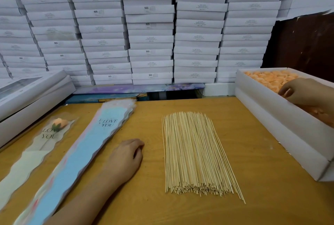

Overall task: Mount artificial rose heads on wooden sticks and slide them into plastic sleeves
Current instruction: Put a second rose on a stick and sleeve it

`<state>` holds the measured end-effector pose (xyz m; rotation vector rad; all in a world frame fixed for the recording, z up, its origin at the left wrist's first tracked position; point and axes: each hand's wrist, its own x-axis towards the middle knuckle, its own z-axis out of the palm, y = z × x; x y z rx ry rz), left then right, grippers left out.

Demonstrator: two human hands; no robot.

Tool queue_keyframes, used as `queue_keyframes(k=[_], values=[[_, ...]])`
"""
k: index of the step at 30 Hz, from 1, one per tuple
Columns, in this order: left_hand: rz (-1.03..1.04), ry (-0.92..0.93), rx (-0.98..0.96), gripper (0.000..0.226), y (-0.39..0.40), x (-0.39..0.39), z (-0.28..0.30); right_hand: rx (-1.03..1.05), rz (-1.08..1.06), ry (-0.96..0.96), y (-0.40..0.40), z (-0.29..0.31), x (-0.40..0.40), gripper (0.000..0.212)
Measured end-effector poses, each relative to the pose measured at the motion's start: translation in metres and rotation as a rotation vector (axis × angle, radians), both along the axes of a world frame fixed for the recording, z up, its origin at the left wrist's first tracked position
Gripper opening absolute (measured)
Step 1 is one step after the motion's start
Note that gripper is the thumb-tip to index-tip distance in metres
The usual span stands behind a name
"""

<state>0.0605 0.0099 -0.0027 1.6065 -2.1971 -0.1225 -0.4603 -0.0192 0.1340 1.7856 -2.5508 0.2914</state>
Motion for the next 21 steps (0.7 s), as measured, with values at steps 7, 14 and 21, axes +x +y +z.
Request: queue_keyframes(k=[7,14,21], values=[[-0.001,0.01,-0.007,0.034,0.0,-0.001,0.0,-0.007,-0.011,-0.049,-0.007,-0.012,-0.006,0.055],[-0.004,0.01,-0.005,0.034,0.001,-0.001,0.001,-0.157,-0.013,0.012,-0.005,-0.014,-0.012,0.016],[0.001,0.01,-0.004,0.034,0.002,0.0,0.002,-0.078,0.028,0.038,-0.007,-0.016,-0.008,0.033]])
